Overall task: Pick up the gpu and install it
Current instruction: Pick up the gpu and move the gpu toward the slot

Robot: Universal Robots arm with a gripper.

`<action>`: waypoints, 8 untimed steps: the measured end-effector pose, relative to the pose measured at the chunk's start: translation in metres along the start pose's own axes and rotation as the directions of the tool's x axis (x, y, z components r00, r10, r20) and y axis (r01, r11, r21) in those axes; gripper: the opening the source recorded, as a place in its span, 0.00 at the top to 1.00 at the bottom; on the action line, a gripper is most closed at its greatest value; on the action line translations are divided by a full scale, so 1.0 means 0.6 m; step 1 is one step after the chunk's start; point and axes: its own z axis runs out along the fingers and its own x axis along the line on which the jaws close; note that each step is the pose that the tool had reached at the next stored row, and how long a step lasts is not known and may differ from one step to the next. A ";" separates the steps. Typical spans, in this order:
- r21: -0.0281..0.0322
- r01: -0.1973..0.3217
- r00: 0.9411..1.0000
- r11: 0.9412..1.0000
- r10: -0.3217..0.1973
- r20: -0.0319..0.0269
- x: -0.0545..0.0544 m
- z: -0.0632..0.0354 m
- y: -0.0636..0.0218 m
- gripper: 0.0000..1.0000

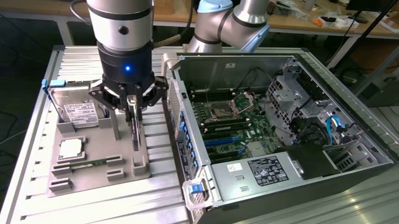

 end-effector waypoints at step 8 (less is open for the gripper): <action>0.000 0.000 1.000 1.000 0.000 0.000 -0.001 -0.022 0.003 0.73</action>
